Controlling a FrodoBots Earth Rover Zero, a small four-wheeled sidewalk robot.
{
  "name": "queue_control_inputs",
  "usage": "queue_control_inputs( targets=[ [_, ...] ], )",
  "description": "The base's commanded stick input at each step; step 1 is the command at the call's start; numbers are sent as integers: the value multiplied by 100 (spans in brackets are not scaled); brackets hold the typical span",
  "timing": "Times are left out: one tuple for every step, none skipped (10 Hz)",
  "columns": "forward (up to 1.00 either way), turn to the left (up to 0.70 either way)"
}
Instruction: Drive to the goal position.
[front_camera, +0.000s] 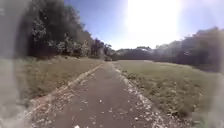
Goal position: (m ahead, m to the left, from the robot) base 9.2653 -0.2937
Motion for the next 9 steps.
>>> queue_control_inputs(
  targets=[
    [100,0],
    [100,0],
    [100,0],
    [100,0],
    [100,0],
    [100,0],
    [100,0],
    [100,0],
    [100,0]
  ],
)
